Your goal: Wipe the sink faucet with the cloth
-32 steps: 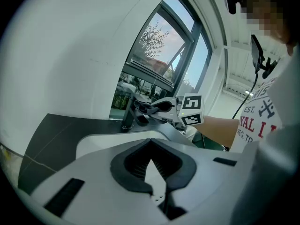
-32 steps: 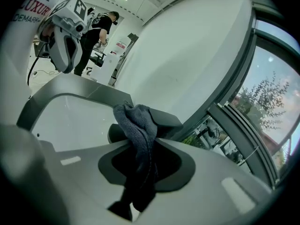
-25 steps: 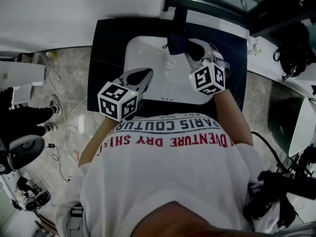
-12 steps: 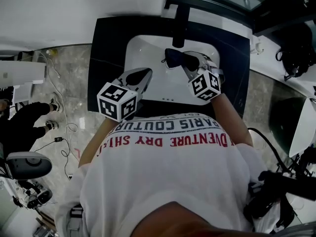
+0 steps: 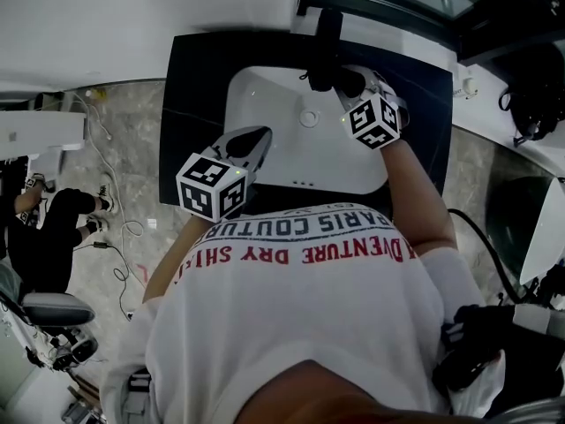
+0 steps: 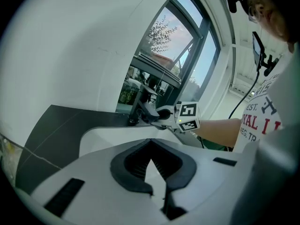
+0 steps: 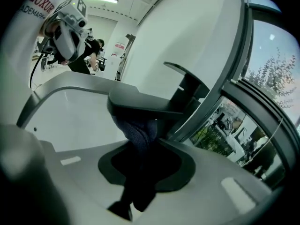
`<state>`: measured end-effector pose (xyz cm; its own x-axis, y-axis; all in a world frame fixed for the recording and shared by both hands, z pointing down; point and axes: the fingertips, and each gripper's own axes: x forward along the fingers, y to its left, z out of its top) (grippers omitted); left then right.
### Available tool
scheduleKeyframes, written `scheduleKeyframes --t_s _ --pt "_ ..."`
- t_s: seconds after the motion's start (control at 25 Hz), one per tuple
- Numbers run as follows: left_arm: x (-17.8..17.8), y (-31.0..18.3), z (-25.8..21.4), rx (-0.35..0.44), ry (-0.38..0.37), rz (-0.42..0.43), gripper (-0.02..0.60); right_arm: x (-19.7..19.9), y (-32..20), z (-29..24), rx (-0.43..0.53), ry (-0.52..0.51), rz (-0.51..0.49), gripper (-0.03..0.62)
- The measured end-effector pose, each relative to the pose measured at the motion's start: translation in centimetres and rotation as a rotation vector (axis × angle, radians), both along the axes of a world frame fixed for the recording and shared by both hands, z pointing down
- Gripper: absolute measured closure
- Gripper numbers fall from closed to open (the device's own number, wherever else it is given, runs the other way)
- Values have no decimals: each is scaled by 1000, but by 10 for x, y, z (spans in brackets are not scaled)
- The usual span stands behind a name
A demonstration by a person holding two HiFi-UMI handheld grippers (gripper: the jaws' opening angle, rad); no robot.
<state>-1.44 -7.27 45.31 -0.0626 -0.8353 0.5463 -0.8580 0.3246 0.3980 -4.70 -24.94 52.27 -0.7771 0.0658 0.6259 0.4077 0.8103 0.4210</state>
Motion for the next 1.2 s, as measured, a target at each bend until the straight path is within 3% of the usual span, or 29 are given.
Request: scheduleKeyframes --t_s 0.24,0.6,1.2 --pt "-2 3 6 -9 10 -4 580 -21 -13 -15 14 -45 27 526" --pt "-10 7 2 5 0 -6 580 -31 -17 -17 21 -33 51 526" --pt "-7 24 -16 68 -24 10 580 30 25 -18 -20 -43 74 526"
